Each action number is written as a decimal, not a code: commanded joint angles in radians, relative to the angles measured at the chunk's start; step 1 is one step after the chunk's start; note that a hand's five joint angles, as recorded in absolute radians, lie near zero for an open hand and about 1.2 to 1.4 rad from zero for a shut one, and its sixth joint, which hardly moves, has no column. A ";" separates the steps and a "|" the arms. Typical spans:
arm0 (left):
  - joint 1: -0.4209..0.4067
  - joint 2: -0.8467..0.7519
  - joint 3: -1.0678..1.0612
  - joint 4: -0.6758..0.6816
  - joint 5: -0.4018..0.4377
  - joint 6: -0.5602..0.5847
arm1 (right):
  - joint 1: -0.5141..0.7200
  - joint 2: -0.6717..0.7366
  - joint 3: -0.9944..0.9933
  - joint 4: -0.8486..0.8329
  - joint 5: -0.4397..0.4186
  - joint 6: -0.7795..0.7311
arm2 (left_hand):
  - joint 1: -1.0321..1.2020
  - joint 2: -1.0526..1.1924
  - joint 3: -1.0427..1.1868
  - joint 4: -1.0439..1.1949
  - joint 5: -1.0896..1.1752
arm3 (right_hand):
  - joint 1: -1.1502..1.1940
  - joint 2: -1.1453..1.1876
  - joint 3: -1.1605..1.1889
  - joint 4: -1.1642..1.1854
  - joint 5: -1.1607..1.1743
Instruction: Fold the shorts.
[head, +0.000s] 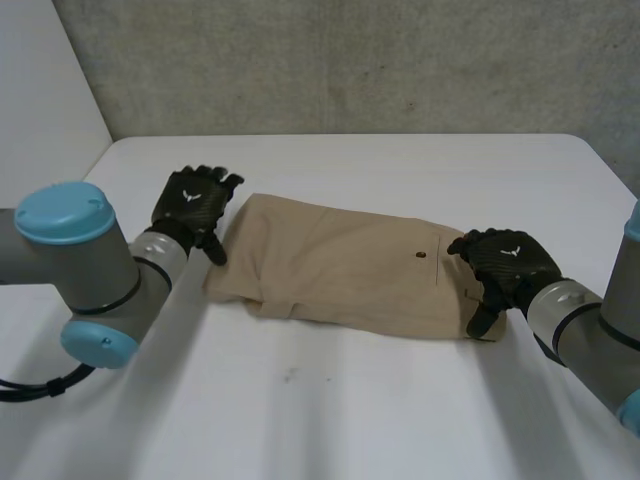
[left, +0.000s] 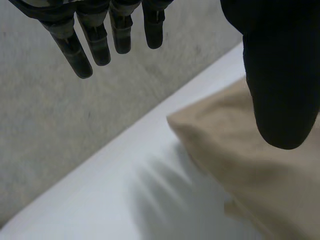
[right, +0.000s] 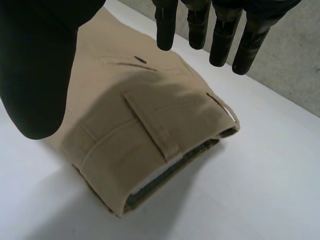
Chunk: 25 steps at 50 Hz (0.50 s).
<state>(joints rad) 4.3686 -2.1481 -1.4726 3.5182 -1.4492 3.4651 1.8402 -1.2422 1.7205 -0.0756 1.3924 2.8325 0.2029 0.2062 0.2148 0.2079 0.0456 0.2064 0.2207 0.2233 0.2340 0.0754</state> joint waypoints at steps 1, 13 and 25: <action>-0.001 -0.068 0.006 0.024 -0.056 0.003 | -0.001 0.050 0.041 -0.121 0.030 -0.016 | 0.037 0.034 0.025 0.032 0.020 | 0.195 0.181 0.179 0.168 0.152; -0.001 -0.113 -0.003 0.047 -0.060 0.031 | -0.006 0.076 0.071 -0.164 0.103 -0.140 | 0.034 0.031 0.022 0.029 0.017 | 0.787 0.773 0.770 0.760 0.744; 0.000 -0.105 -0.012 0.090 -0.115 0.132 | -0.021 0.060 0.094 -0.216 0.109 -0.223 | 0.034 0.031 0.022 0.029 0.017 | 1.190 1.176 1.173 1.162 1.146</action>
<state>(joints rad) 4.3673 -2.2664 -1.4757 3.5885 -1.5157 3.5400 1.8230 -1.1701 1.8072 -0.2733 1.5011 2.6385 0.2029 0.2062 0.2148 0.2079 0.0458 0.8551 1.1712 1.1542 1.1862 0.9231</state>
